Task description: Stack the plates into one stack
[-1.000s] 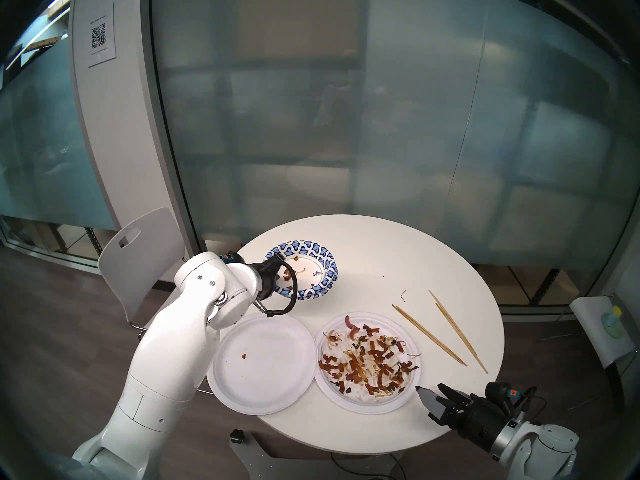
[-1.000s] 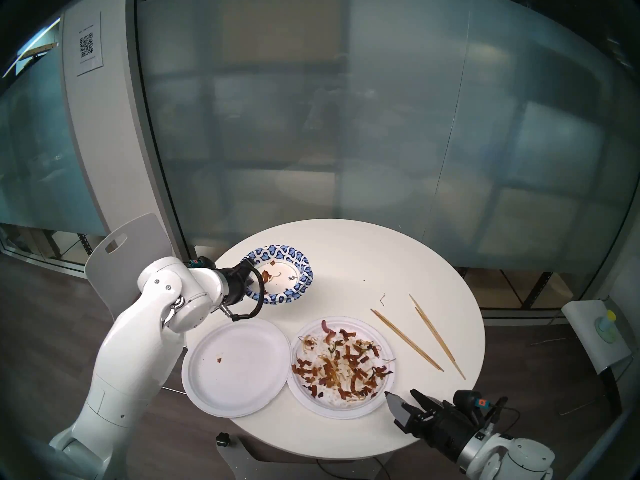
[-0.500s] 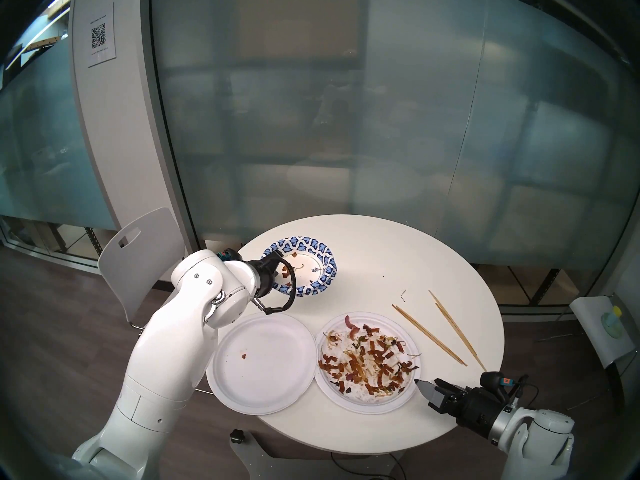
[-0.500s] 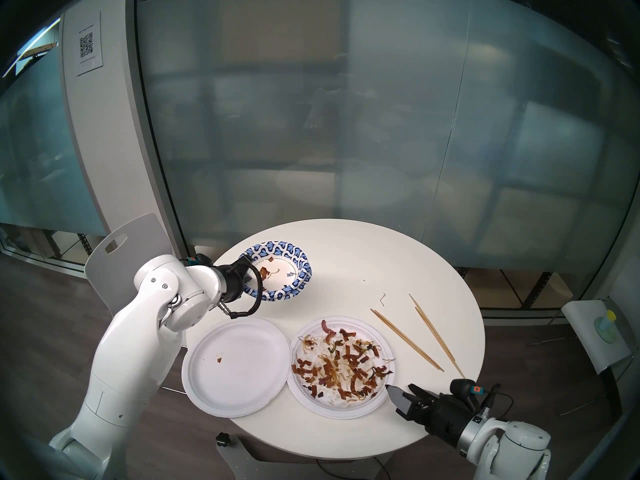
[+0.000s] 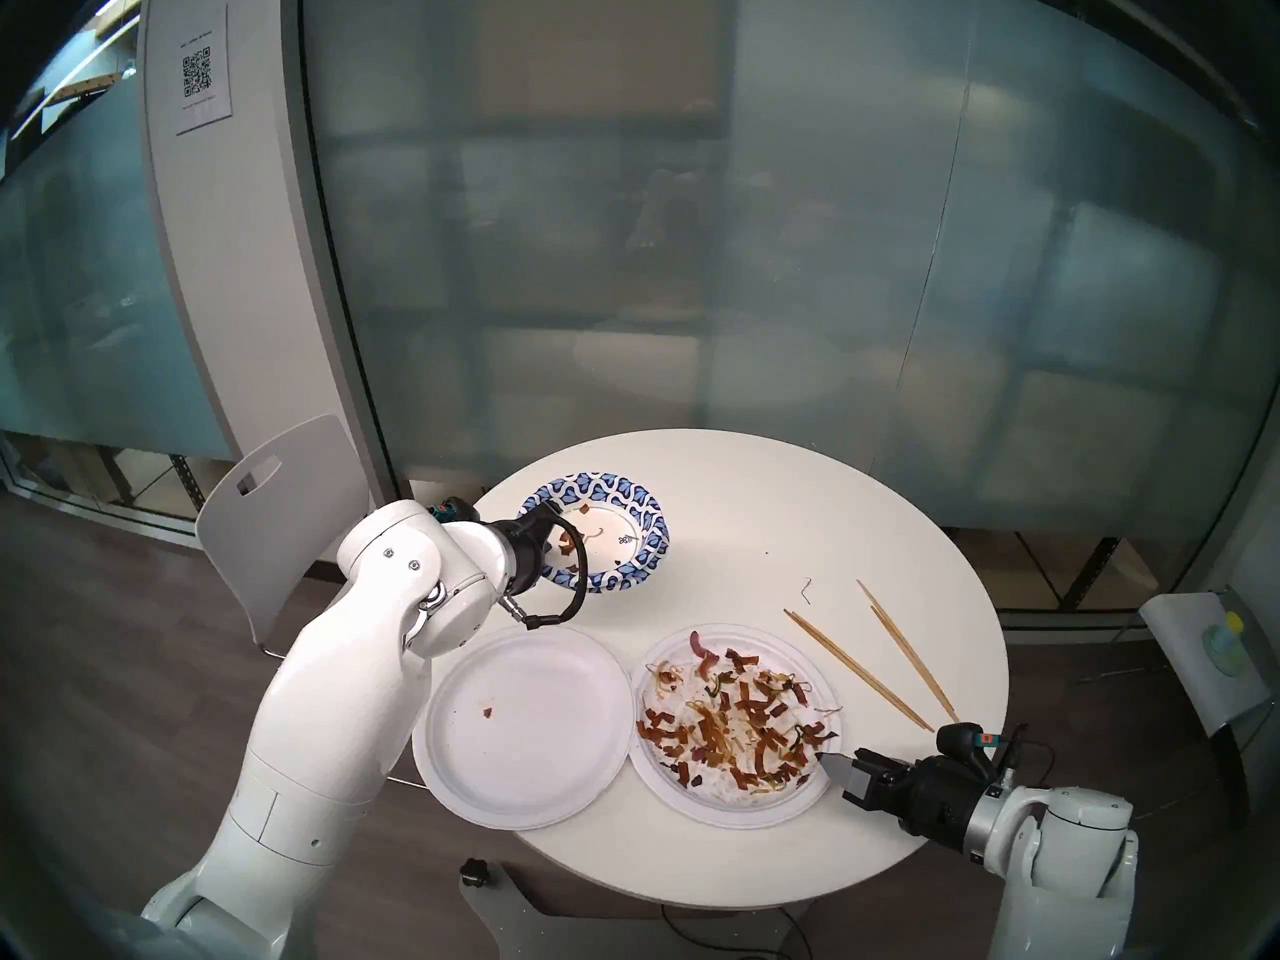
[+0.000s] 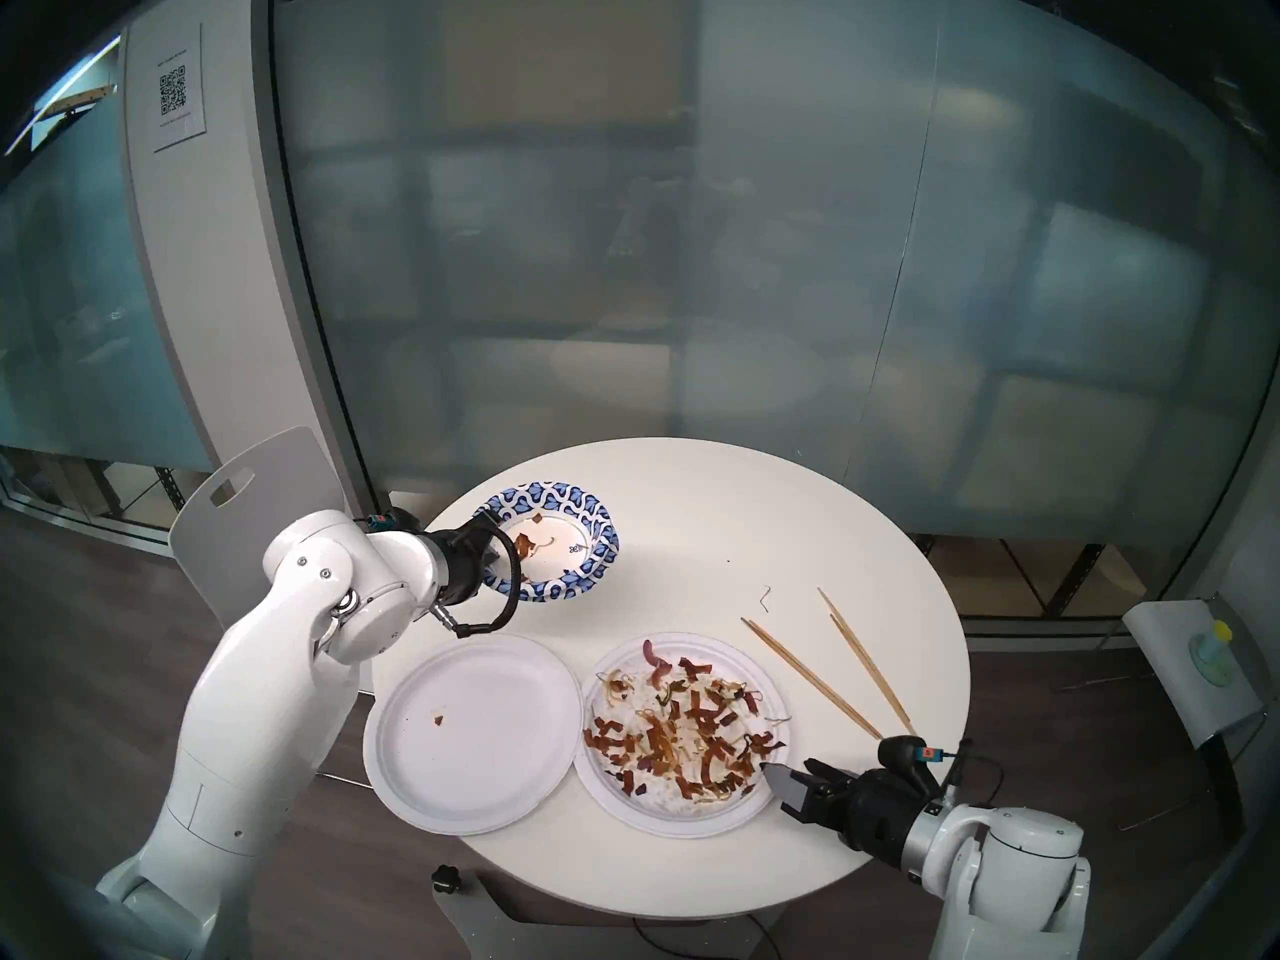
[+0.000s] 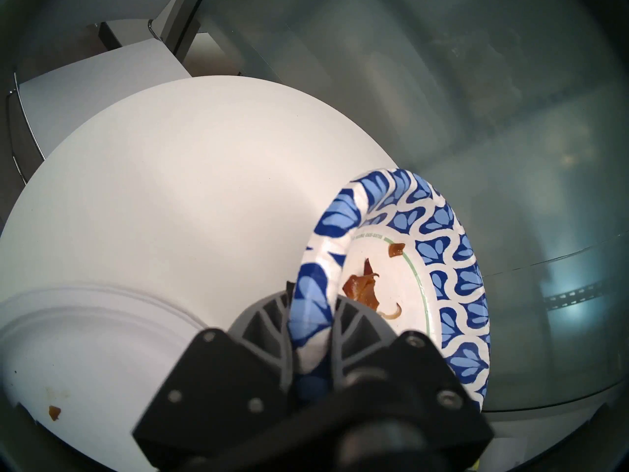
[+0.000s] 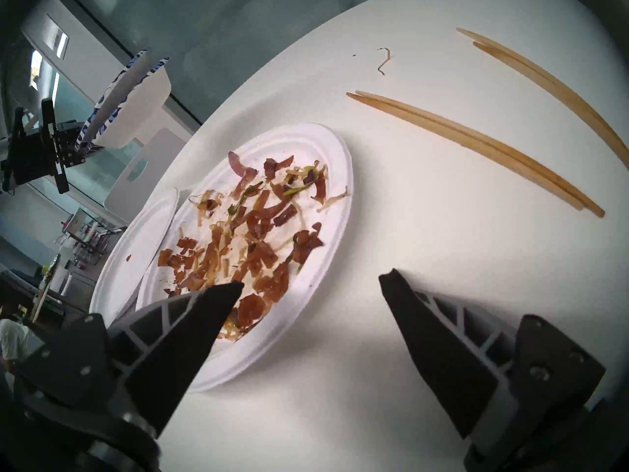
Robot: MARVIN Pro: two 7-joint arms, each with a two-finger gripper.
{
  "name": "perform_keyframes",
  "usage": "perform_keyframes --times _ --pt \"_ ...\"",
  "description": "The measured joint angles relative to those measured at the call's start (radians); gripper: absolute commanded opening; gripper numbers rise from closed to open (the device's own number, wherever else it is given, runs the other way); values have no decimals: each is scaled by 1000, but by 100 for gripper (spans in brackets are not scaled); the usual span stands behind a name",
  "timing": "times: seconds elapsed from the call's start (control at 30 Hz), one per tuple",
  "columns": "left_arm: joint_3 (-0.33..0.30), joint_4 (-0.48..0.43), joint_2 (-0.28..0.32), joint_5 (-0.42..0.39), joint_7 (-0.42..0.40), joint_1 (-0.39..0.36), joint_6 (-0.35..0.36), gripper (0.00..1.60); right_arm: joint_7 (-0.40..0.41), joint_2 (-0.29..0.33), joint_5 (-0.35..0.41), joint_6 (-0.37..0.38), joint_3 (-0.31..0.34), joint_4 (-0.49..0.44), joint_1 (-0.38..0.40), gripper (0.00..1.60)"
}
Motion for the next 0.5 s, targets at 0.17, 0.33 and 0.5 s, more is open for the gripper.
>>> perform_keyframes --times 0.17,0.33,0.5 --pt "-4 -2 4 0 -3 4 -1 0 -3 7 -2 2 -16 19 14 122" --pt "-8 -3 7 -2 -4 6 -3 0 -4 11 0 3 -34 31 26 120" --pt "-12 -4 10 -8 -5 9 -4 0 -7 11 0 6 -52 36 34 119"
